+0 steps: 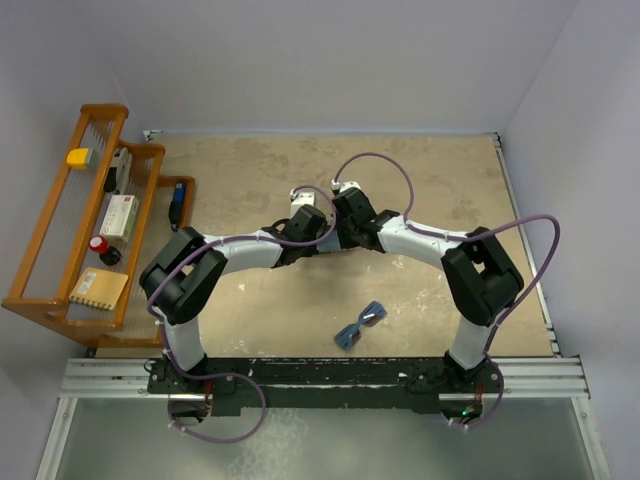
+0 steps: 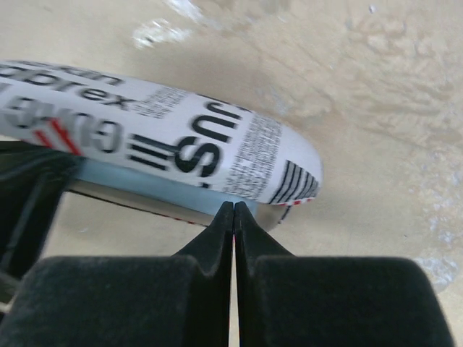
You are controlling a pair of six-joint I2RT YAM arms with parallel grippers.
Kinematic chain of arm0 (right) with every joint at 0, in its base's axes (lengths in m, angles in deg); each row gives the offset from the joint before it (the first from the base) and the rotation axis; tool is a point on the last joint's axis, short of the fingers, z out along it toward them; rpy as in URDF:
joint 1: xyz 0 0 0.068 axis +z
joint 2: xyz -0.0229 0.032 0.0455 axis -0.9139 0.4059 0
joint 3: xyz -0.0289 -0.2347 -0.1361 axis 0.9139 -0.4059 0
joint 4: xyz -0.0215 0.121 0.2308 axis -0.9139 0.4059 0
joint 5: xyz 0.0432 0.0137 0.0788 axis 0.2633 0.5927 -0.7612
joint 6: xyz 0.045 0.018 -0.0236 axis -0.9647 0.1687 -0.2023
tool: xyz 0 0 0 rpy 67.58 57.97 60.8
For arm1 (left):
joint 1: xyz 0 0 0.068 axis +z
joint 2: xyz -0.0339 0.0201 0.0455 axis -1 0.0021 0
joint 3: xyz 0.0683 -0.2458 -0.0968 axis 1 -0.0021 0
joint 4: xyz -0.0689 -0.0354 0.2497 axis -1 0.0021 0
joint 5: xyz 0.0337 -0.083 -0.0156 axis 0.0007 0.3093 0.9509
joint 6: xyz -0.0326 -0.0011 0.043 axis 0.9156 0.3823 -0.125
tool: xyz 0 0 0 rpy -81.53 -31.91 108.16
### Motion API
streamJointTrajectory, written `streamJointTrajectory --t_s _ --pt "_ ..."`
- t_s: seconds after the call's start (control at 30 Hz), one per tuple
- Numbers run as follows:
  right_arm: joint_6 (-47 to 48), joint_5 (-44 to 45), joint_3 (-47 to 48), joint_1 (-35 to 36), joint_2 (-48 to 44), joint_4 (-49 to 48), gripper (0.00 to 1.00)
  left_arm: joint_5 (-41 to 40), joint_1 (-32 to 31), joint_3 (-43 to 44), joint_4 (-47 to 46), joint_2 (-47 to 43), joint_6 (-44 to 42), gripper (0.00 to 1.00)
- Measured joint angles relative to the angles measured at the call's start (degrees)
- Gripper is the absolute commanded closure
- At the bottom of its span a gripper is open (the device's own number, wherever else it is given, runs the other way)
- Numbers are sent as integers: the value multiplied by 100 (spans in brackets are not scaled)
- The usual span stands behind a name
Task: Organize the sunglasses
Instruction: Place the glasses cleaning cloth in the sunglasses case.
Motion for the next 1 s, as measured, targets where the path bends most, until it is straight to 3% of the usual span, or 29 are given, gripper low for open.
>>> streamJointTrajectory --t_s 0.37,1.0 --pt "-17 -483 107 181 -46 -337 100 -2 -11 0 15 0 2 100" --pt "-199 -496 114 251 592 -999 100 -7 -9 11 59 -2 103 100"
